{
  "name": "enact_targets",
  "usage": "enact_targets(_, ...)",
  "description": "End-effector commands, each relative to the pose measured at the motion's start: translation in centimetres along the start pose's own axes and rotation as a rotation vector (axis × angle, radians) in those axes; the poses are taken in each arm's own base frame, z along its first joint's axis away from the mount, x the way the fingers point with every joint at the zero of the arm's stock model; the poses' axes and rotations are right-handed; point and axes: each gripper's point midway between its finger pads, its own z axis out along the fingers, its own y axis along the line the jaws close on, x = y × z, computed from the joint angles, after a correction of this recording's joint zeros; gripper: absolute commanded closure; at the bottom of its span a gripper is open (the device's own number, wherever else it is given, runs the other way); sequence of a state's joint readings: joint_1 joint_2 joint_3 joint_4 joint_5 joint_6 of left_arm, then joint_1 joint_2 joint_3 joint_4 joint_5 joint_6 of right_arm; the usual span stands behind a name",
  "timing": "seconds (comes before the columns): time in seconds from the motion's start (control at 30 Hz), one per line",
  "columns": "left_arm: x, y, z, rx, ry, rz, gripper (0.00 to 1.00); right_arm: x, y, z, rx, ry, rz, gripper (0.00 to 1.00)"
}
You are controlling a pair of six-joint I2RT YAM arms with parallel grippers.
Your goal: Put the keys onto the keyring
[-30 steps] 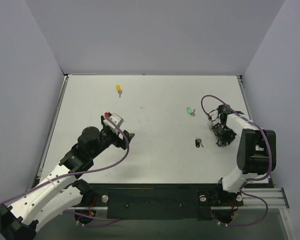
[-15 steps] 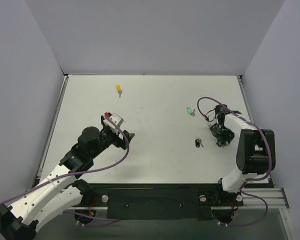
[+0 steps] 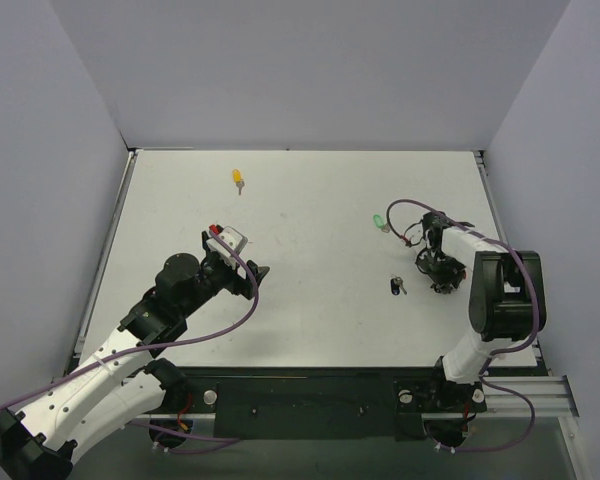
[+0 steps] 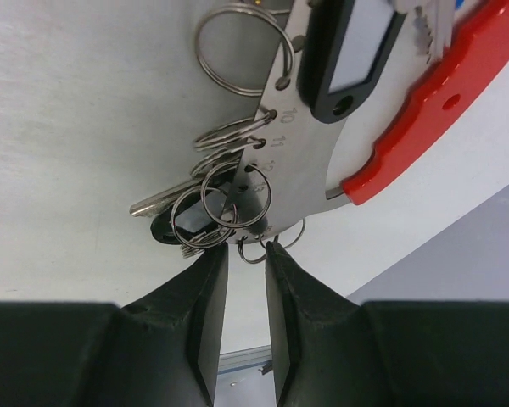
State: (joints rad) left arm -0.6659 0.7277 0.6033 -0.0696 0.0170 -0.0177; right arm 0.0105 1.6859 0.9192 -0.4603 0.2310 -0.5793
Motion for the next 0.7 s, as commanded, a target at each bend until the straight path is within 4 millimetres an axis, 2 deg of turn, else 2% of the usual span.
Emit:
enact_targets(0.0, -2.1, -0.4, -0.3, 0.021, -0.068, 0.011, 0.10, 0.7, 0.1, -0.2, 0.013, 0.043, -0.045, 0.79)
enact_targets(0.27, -2.0, -0.4, -0.2, 0.022, -0.063, 0.011, 0.10, 0.7, 0.0, -0.1, 0.016, 0.051, -0.055, 0.87)
enact_targets(0.67, -2.0, -0.5, -0.2, 0.025, -0.063, 0.011, 0.10, 0.9, 0.6, -1.6, -0.022, 0.000, -0.030, 1.00)
